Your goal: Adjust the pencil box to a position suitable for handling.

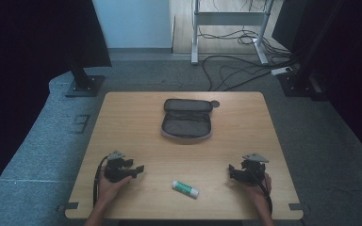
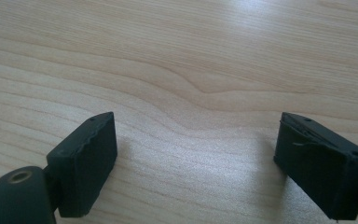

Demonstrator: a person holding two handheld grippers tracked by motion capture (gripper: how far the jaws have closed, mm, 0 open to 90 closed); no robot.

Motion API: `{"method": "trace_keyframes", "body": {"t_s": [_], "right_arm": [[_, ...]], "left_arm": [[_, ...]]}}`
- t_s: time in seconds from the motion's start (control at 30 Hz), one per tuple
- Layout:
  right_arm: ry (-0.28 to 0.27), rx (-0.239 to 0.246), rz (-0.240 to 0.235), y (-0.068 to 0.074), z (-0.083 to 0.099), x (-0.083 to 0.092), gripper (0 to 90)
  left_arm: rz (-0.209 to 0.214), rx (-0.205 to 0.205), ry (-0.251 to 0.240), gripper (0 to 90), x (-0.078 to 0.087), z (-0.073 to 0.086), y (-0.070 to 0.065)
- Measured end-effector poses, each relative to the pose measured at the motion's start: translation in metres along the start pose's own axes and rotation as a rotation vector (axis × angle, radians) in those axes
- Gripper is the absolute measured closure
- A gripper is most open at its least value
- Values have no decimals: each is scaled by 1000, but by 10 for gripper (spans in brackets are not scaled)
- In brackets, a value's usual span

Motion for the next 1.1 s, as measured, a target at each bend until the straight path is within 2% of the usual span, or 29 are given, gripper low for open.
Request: {"method": "trace_keyframes", "body": {"t_s": [0.37,0.53,0.63,0.8,0.9,1.1], "right_arm": [[2,-11,12,1,-1,-1,134],[-1,-18,19,2,-1,0,150],[-1,-15,13,2,-2,1,199],[-5,-51,-13,0,-3,3,238],[-6,-20,-17,3,-5,3,236],[-40,-13,-29,5,-13,8,249]], "left_arm": [[-2,1,-4,329,2,1,2],[-16,-7,-4,330,1,1,1],[-22,-21,0,330,0,0,-3],[-24,-4,-5,327,0,-1,-5],[-31,5,-9,328,1,-3,-5],[-17,10,-32,330,7,-8,-9]]}}
Point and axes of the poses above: each handheld gripper's, and its own axes: x roughly backward along the jaws, z roughly out of its underside, y roughly to its left, the point moved 6 cm from there along -x, roughly forward along the jaws, and after that the axes turned 7 degrees about x, right-handed, at the moved point
